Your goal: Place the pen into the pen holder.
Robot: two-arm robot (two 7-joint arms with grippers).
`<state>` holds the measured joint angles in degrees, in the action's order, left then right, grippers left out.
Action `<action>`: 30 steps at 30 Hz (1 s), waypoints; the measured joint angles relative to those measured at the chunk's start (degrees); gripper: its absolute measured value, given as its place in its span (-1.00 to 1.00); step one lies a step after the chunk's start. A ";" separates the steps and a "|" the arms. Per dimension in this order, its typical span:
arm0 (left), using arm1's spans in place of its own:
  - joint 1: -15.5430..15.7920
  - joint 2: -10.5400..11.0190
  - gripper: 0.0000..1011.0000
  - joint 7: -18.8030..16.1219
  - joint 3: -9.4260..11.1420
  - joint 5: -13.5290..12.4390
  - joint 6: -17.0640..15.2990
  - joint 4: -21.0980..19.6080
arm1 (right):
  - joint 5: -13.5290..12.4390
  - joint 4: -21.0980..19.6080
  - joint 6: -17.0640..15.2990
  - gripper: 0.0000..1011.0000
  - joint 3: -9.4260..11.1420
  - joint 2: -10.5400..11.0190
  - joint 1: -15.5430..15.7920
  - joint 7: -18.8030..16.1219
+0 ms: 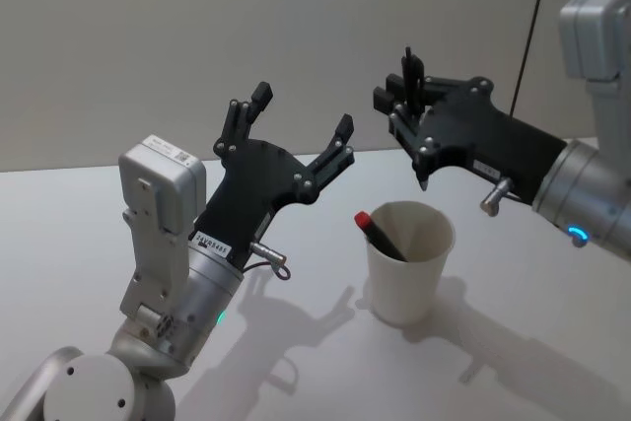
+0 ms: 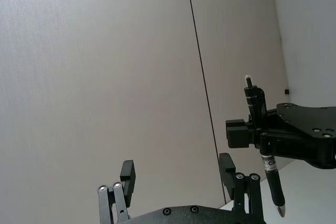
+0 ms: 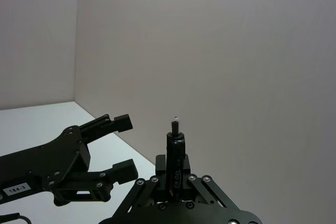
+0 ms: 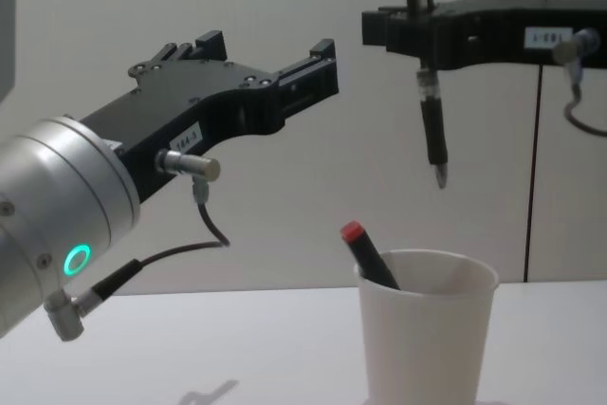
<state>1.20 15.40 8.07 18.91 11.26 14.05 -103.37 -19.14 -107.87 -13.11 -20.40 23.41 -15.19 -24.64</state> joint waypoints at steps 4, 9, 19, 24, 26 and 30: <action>0.00 0.00 0.98 0.00 0.00 0.00 0.00 0.00 | 0.21 0.43 0.04 -0.74 -0.25 -0.22 -0.04 0.01; 0.00 0.00 0.98 0.00 0.00 0.00 0.00 0.00 | 1.13 1.44 -0.11 -0.74 -0.80 -0.54 0.00 0.16; 0.00 0.00 0.98 0.00 0.00 0.00 0.00 0.00 | 1.41 2.56 -0.12 -0.74 -1.33 -0.90 0.08 0.21; 0.00 0.00 0.98 0.00 0.00 0.00 0.00 0.00 | 1.41 2.87 -0.05 -0.56 -1.45 -1.00 0.10 0.22; 0.00 0.00 0.98 0.00 0.00 0.00 0.00 0.00 | 1.41 2.99 -0.01 -0.46 -1.49 -1.05 0.11 0.22; 0.00 0.00 0.98 0.00 0.00 0.00 0.00 0.00 | 1.41 3.15 0.03 -0.19 -1.56 -1.09 0.13 0.21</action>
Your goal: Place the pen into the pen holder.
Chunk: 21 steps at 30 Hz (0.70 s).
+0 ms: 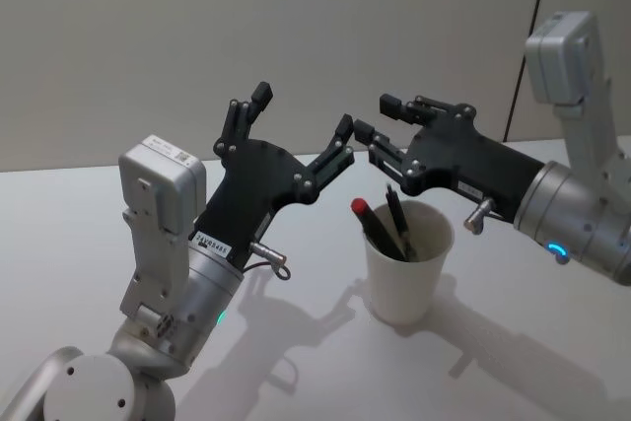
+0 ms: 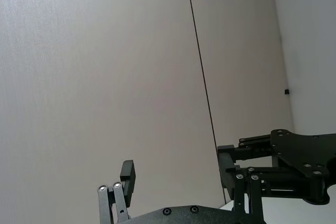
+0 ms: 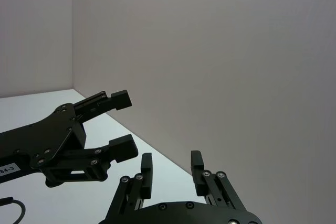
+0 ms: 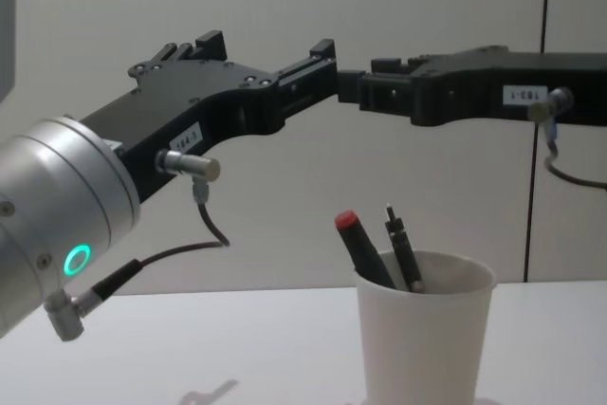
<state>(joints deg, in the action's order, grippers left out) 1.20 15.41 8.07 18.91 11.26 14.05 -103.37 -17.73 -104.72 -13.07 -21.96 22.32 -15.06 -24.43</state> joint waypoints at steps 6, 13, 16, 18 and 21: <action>0.00 0.00 0.98 0.00 0.00 0.00 0.00 0.00 | -0.01 0.16 0.04 0.14 -0.06 -0.03 0.01 -0.02; 0.00 0.00 0.98 0.00 0.00 0.00 0.00 0.00 | -0.03 0.25 0.09 0.58 -0.09 -0.06 0.01 -0.04; 0.00 0.00 0.98 0.00 0.00 0.00 0.00 0.00 | -0.01 0.19 0.09 0.77 -0.08 0.03 -0.02 -0.06; 0.00 0.00 0.98 0.00 0.00 0.00 0.00 0.00 | 0.15 -0.07 0.06 0.83 0.04 0.25 -0.08 -0.09; 0.01 0.00 0.98 0.00 0.00 0.01 0.02 -0.01 | 0.54 -0.67 -0.11 0.98 0.43 0.83 -0.15 -0.06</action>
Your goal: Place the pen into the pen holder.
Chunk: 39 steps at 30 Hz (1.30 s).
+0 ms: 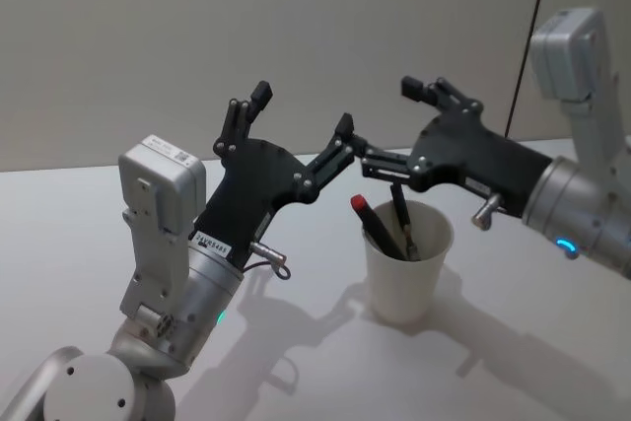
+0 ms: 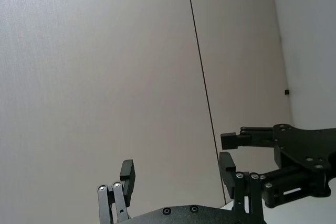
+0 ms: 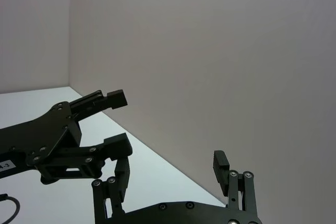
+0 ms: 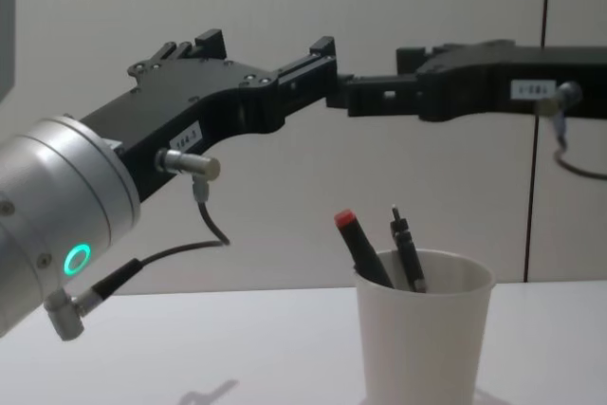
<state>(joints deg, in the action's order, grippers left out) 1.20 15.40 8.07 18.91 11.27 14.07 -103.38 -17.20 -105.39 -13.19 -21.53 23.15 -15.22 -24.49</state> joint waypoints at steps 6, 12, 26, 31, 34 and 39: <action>-0.01 0.00 0.98 0.00 0.00 -0.01 -0.03 0.01 | 0.57 -1.28 -0.52 0.98 1.13 1.70 0.06 0.86; -0.01 0.01 0.98 0.00 0.00 -0.01 -0.03 0.01 | 1.02 -2.75 -1.78 0.98 2.93 4.76 1.00 2.97; -0.01 0.00 0.98 0.00 0.00 -0.01 -0.02 0.01 | -0.57 -5.05 -4.34 0.98 7.37 12.11 5.68 9.98; -0.01 0.00 0.98 0.00 0.00 -0.01 -0.02 0.01 | -1.66 -5.50 -5.06 0.98 9.07 14.63 7.81 12.86; -0.01 0.00 0.98 0.00 0.00 -0.01 -0.02 0.01 | -2.51 -5.65 -5.56 0.98 10.12 16.09 9.19 14.81; 0.11 0.07 0.98 -0.02 0.06 -0.01 -0.12 0.05 | -3.93 -5.69 -6.33 0.98 12.11 18.56 11.77 18.22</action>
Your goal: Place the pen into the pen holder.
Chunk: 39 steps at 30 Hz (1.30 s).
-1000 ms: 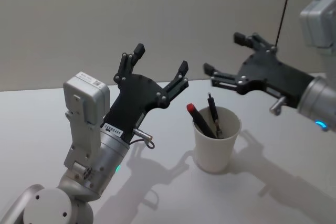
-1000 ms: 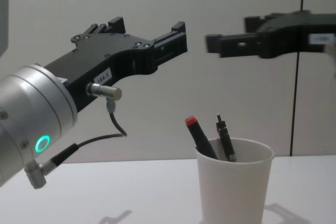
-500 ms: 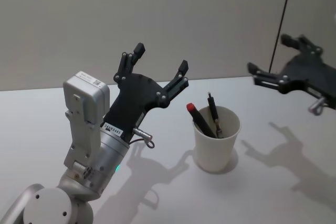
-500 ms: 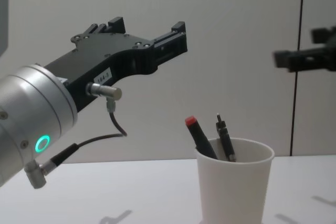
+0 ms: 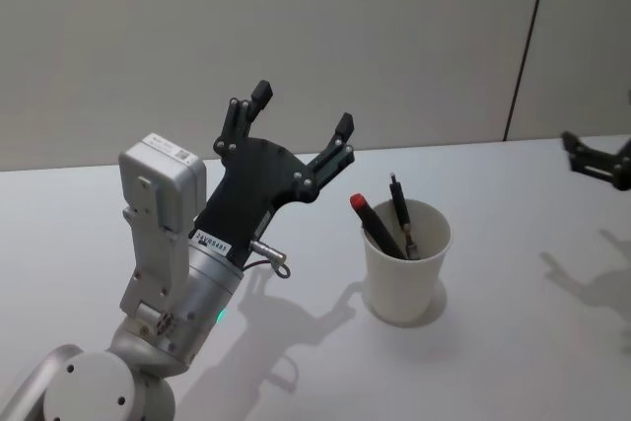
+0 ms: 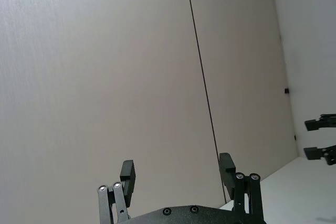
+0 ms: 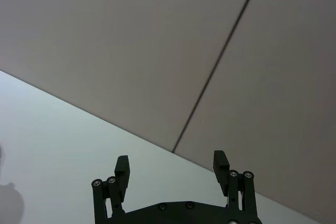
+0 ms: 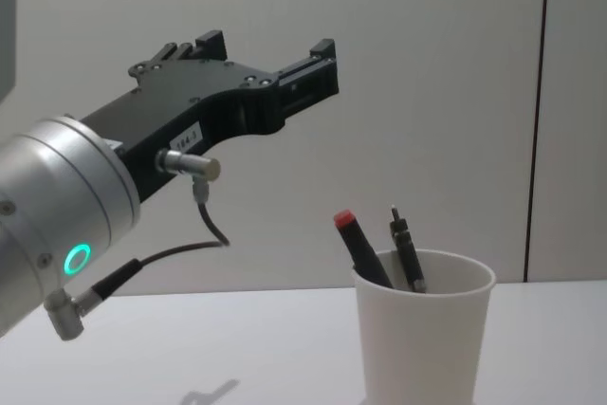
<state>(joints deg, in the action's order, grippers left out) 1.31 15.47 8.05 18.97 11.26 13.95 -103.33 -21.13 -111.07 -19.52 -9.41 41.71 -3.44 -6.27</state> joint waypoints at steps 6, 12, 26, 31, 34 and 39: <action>1.35 0.70 0.98 -0.83 0.75 0.00 -1.59 1.14 | -1.64 0.34 -0.78 0.98 2.34 2.50 2.92 3.79; 3.72 1.95 0.98 -2.19 2.16 0.02 -4.51 3.11 | -2.59 0.80 -1.17 0.98 3.85 3.85 4.76 5.77; 10.83 5.67 0.98 -6.54 6.25 0.17 -12.99 8.99 | -1.46 2.21 1.76 0.98 2.61 -0.35 4.63 5.25; 12.01 6.30 0.98 -7.28 6.94 0.20 -14.44 9.94 | -0.56 3.30 4.00 0.98 1.74 -3.44 4.57 4.83; 12.20 6.41 0.98 -7.38 7.05 0.22 -14.68 10.10 | -0.10 3.86 5.21 0.98 1.28 -5.10 4.54 4.60; 12.23 6.42 0.98 -7.42 7.07 0.22 -14.73 10.14 | 0.63 4.77 7.07 0.98 0.53 -7.71 4.51 4.26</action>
<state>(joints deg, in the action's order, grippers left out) 13.54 21.89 0.63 26.03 11.49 -0.78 -93.20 -20.50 -106.30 -12.45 -8.88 34.00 1.06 -2.01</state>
